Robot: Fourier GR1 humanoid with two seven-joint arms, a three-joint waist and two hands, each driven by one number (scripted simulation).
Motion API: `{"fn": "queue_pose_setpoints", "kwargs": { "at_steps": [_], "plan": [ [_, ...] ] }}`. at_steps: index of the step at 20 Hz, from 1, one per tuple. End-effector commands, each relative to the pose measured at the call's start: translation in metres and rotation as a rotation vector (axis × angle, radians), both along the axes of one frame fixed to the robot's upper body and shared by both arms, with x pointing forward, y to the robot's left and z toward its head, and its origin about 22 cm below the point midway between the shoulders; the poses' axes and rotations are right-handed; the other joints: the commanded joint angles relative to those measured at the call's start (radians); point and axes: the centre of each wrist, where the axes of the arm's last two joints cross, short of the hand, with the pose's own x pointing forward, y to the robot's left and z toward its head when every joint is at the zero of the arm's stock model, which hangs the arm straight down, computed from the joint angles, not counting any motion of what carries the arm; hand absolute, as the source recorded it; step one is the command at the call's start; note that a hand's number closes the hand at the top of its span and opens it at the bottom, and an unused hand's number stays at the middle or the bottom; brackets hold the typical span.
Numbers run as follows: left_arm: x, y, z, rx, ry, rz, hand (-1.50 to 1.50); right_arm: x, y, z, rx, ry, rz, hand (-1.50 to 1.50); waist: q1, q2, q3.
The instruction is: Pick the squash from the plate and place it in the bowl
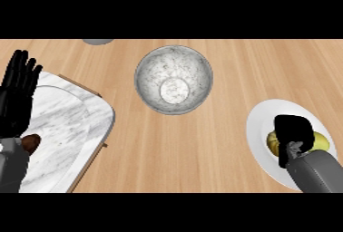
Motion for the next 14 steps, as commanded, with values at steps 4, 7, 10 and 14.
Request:
{"fn": "queue_pose_setpoints", "kwargs": {
  "at_steps": [4,7,10,14],
  "plan": [
    [0.009,-0.014,-0.012,-0.002,-0.007,-0.001,0.0,0.005,0.015,-0.003,-0.018,-0.058,0.055,1.5,-0.001,0.001,0.001],
    [0.001,0.021,-0.014,-0.014,0.004,0.005,0.0,0.008,-0.015,0.029,0.038,-0.118,0.082,1.5,-0.004,0.001,0.001],
    [-0.004,0.02,-0.003,-0.008,-0.005,0.044,0.0,-0.009,-0.085,0.042,0.207,-0.271,0.126,1.5,-0.027,-0.002,0.004],
    [-0.004,0.014,-0.005,-0.016,-0.003,0.031,0.0,-0.028,-0.153,0.044,0.357,-0.373,0.133,1.5,-0.027,0.0,0.004]
  ]
}}
